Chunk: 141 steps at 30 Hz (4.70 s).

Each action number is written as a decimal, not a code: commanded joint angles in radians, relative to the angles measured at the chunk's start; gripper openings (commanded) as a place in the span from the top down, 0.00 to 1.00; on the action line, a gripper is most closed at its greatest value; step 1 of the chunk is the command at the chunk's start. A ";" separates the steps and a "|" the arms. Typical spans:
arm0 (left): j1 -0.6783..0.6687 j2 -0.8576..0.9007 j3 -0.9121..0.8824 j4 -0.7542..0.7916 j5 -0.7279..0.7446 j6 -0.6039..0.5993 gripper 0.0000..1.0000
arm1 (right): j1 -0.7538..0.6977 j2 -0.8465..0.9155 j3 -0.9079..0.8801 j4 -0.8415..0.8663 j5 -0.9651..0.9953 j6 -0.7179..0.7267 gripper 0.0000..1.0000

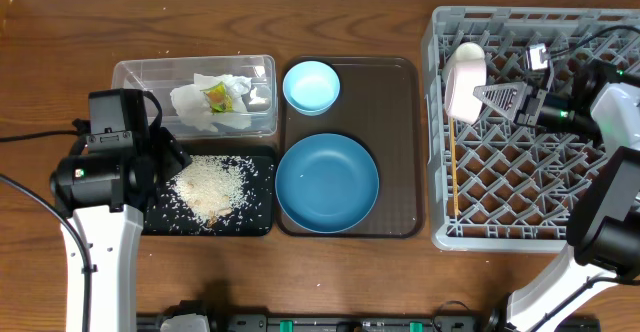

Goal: Sort waste into correct bins and load items into the dishwasher rack
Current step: 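Set the pink bowl upright in the rack and release, then reach the right gripper to the light-blue bowl and grip it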

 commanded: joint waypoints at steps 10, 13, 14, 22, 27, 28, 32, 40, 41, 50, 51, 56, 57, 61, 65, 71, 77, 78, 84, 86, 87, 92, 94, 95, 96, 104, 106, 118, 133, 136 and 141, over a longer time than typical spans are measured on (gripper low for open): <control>0.005 -0.002 0.020 -0.003 -0.012 -0.002 0.09 | 0.012 -0.003 -0.034 0.047 -0.081 0.004 0.99; 0.005 -0.002 0.020 -0.003 -0.012 -0.002 0.09 | 0.012 -0.003 -0.061 0.074 -0.048 0.002 0.99; 0.005 -0.002 0.020 -0.003 -0.012 -0.002 0.09 | 0.012 -0.003 -0.074 0.088 -0.040 0.002 0.99; 0.005 -0.002 0.020 -0.003 -0.012 -0.002 0.09 | -0.013 -0.003 -0.117 0.108 -0.040 0.008 0.99; 0.005 -0.002 0.020 -0.003 -0.012 -0.002 0.09 | -0.060 -0.003 -0.117 0.068 -0.013 0.014 0.99; 0.005 -0.002 0.020 -0.003 -0.012 -0.002 0.09 | -0.069 -0.003 -0.117 0.061 -0.001 0.014 0.99; 0.005 -0.002 0.020 -0.003 -0.012 -0.002 0.09 | -0.107 -0.003 -0.117 0.032 0.047 0.014 0.98; 0.005 -0.002 0.020 -0.003 -0.012 -0.002 0.09 | -0.199 -0.003 -0.116 0.037 0.018 0.060 0.93; 0.005 -0.002 0.020 -0.003 -0.012 -0.002 0.09 | -0.210 -0.003 -0.116 0.037 0.006 0.060 0.89; 0.005 -0.002 0.020 -0.003 -0.012 -0.002 0.09 | -0.310 -0.003 -0.116 0.114 -0.010 0.245 0.47; 0.005 -0.002 0.020 -0.003 -0.012 -0.002 0.09 | -0.313 -0.003 -0.116 0.129 -0.010 0.278 0.47; 0.005 -0.002 0.020 -0.003 -0.012 -0.002 0.09 | -0.300 -0.008 -0.072 0.160 0.157 0.423 0.49; 0.005 -0.002 0.020 -0.003 -0.012 -0.002 0.09 | -0.289 -0.013 -0.059 0.161 0.222 0.447 0.48; 0.005 -0.002 0.020 -0.003 -0.012 -0.002 0.09 | -0.225 -0.053 -0.012 0.175 0.410 0.530 0.47; 0.005 -0.002 0.020 -0.003 -0.012 -0.002 0.09 | -0.130 -0.112 0.051 0.179 0.573 0.585 0.47; 0.005 -0.002 0.020 -0.003 -0.012 -0.002 0.09 | 0.069 -0.236 0.133 0.179 0.878 0.664 0.46; 0.005 -0.002 0.020 -0.003 -0.012 -0.002 0.09 | 0.372 -0.327 0.138 0.216 1.075 0.695 0.47; 0.005 -0.002 0.020 -0.003 -0.012 -0.002 0.09 | 0.419 -0.327 0.138 0.225 1.092 0.698 0.48; 0.005 -0.002 0.020 -0.003 -0.012 -0.002 0.09 | 0.730 -0.273 0.136 0.340 1.207 0.714 0.48; 0.005 -0.002 0.020 -0.003 -0.012 -0.002 0.09 | 0.808 -0.241 0.136 0.382 1.251 0.714 0.48; 0.005 -0.002 0.020 -0.003 -0.012 -0.002 0.09 | 0.845 -0.221 0.136 0.404 1.277 0.713 0.48; 0.005 -0.002 0.020 -0.003 -0.012 -0.002 0.09 | 0.976 -0.120 0.136 0.494 1.419 0.676 0.47; 0.005 -0.002 0.020 -0.003 -0.012 -0.002 0.09 | 1.015 -0.067 0.136 0.544 1.428 0.611 0.47; 0.005 -0.002 0.020 -0.003 -0.012 -0.002 0.09 | 1.027 -0.046 0.136 0.564 1.428 0.587 0.48; 0.005 -0.002 0.020 -0.003 -0.012 -0.002 0.09 | 1.035 -0.026 0.136 0.583 1.431 0.569 0.48; 0.005 -0.002 0.020 -0.003 -0.012 -0.002 0.09 | 1.063 0.097 0.136 0.742 1.492 0.539 0.51; 0.005 -0.002 0.020 -0.003 -0.012 -0.002 0.09 | 1.063 0.116 0.136 0.772 1.498 0.528 0.51; 0.005 -0.002 0.020 -0.003 -0.012 -0.002 0.09 | 1.063 0.197 0.136 0.879 1.498 0.479 0.53; 0.005 -0.002 0.020 -0.003 -0.012 -0.002 0.09 | 1.056 0.202 0.136 0.871 1.503 0.476 0.95; 0.005 -0.002 0.020 -0.003 -0.012 -0.002 0.09 | 1.056 0.197 0.136 0.870 1.529 0.477 0.99; 0.005 -0.002 0.020 -0.003 -0.012 -0.002 0.09 | 1.055 0.122 0.136 0.854 1.543 0.477 0.99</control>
